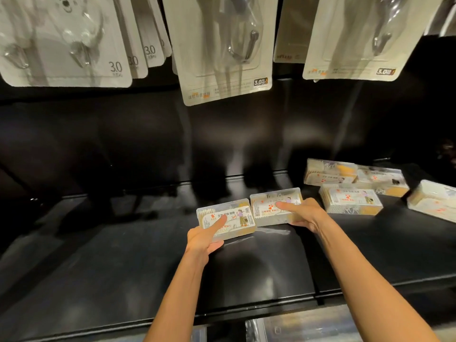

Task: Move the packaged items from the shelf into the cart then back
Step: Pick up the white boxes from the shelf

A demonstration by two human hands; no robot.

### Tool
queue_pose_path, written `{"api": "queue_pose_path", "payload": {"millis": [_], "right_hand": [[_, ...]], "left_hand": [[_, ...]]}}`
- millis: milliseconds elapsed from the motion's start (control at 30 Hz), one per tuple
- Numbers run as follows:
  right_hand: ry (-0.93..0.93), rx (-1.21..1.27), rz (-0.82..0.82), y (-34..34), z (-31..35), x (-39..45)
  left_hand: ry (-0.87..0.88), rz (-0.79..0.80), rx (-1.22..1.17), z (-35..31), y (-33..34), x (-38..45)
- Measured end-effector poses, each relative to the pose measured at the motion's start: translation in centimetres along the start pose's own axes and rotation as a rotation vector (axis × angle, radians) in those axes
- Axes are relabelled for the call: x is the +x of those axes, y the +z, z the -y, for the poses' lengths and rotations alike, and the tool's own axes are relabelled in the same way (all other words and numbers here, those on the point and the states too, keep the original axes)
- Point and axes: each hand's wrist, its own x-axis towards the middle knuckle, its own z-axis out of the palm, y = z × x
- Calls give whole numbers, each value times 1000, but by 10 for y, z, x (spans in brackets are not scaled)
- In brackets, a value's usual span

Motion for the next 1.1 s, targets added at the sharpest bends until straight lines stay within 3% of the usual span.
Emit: {"api": "queue_pose_path", "payload": {"millis": [200,500,800,1100], "right_hand": [[-21,232,8,-8,-16,-54],[-38,445,-183,-46,-73,-147],[-128,566,-428,-131,-153,-242],[-144,626,-715,-263,-254,-349]], "left_hand": [[29,139,15,-7,-18,2],[49,448,133,-7,1,-28],[-26,807,330,51,101,-90],[-134,896,513,170,249,-197]]}}
